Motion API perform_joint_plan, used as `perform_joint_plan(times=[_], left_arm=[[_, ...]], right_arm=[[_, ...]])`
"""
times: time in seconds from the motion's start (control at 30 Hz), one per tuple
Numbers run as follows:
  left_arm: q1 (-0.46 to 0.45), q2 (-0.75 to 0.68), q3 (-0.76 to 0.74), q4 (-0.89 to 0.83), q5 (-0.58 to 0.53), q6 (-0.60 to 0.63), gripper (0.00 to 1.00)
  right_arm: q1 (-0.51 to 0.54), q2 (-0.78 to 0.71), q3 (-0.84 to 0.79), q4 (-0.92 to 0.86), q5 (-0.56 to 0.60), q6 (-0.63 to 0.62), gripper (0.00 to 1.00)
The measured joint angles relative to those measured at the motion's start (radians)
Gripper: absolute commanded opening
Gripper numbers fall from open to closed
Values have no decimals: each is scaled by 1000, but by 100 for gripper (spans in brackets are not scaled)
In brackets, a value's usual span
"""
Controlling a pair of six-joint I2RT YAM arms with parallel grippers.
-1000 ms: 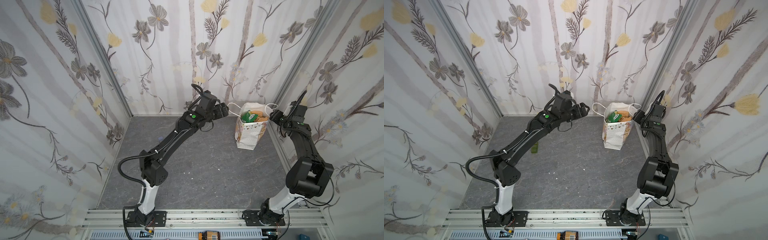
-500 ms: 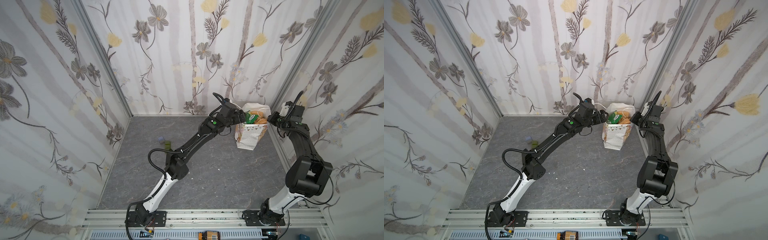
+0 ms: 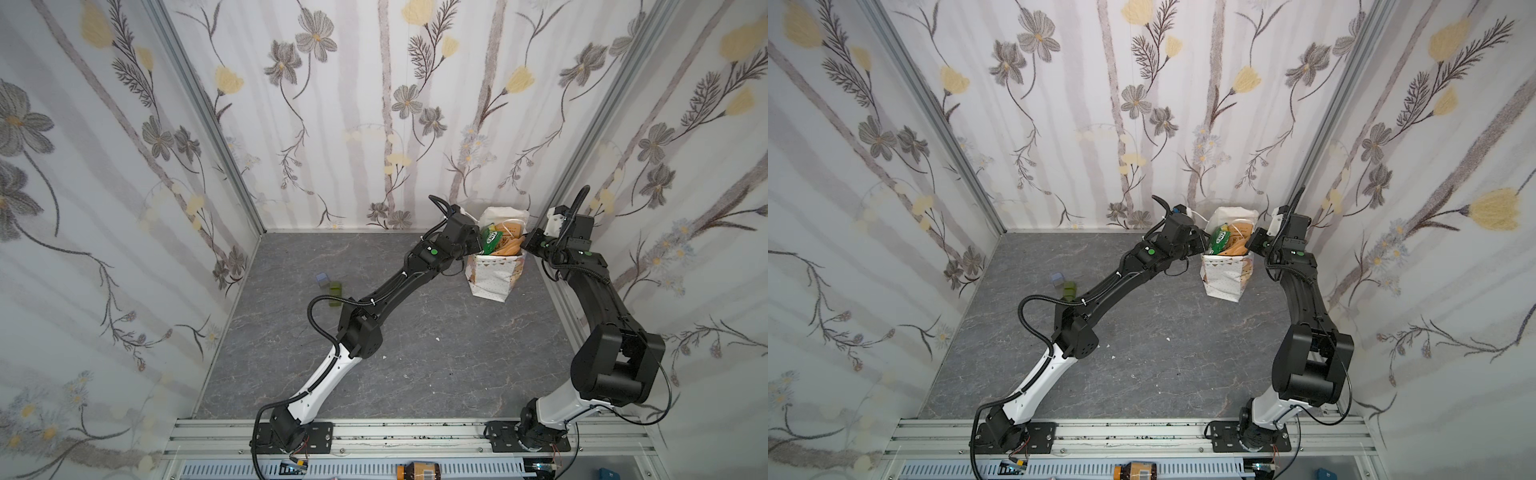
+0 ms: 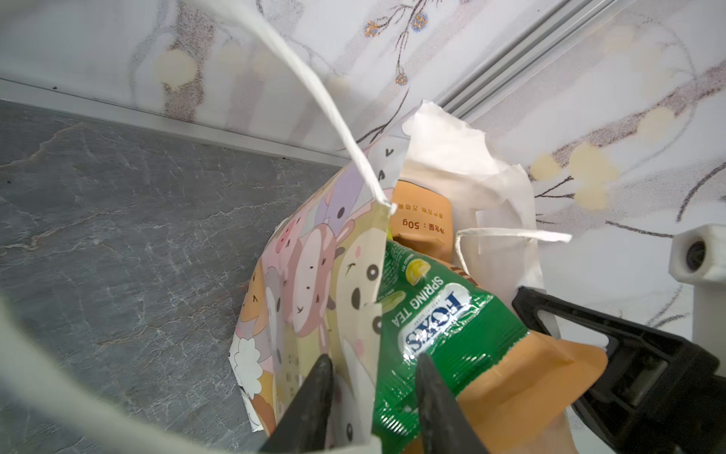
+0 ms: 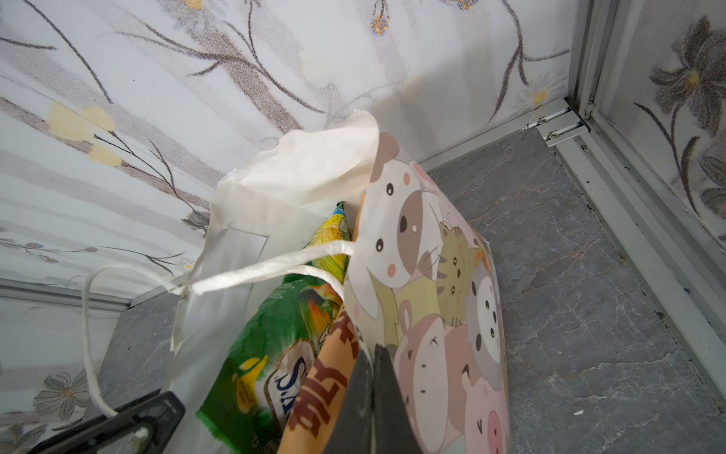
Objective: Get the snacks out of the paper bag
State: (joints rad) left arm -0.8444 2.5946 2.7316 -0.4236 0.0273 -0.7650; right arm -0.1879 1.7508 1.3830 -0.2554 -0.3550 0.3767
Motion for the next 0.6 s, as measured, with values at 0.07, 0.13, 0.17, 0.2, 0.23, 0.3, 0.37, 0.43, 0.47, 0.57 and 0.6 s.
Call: perform_joint_plan(times=[0.07, 0.13, 0.17, 0.2, 0.23, 0.3, 0.37, 0.43, 0.47, 0.57, 0.6], left_arm=[[2, 0, 0, -10, 0, 2, 10], [4, -4, -2, -23, 0, 3, 1], [5, -10, -5, -35, -1, 10, 0], [7, -19, -11, -48, 0, 11, 0], [10, -30, -19, -66, 3, 14, 0], [14, -56, -38, -98, 5, 14, 0], [18, -97, -72, -137, 8, 23, 0], [23, -143, -116, -170, 14, 24, 0], [25, -175, -151, -187, 11, 26, 0], [27, -286, -290, -215, 0, 39, 0], [28, -322, -338, -218, -1, 48, 0]], right_arm=[[4, -8, -7, -1, 5, 0, 1], [9, -20, -16, -4, 8, 0, 0], [11, -26, -19, -8, 11, 0, 0], [14, -33, -24, -10, 11, 0, 0], [18, -42, -29, -13, 11, 0, 0], [26, -63, -47, -14, 8, 8, 0], [38, -93, -78, -15, 0, 14, 0], [48, -124, -114, -6, -4, 32, 0], [58, -144, -135, 0, -7, 42, 0], [101, -202, -189, 6, -14, 61, 0], [120, -219, -208, 11, -17, 71, 0]])
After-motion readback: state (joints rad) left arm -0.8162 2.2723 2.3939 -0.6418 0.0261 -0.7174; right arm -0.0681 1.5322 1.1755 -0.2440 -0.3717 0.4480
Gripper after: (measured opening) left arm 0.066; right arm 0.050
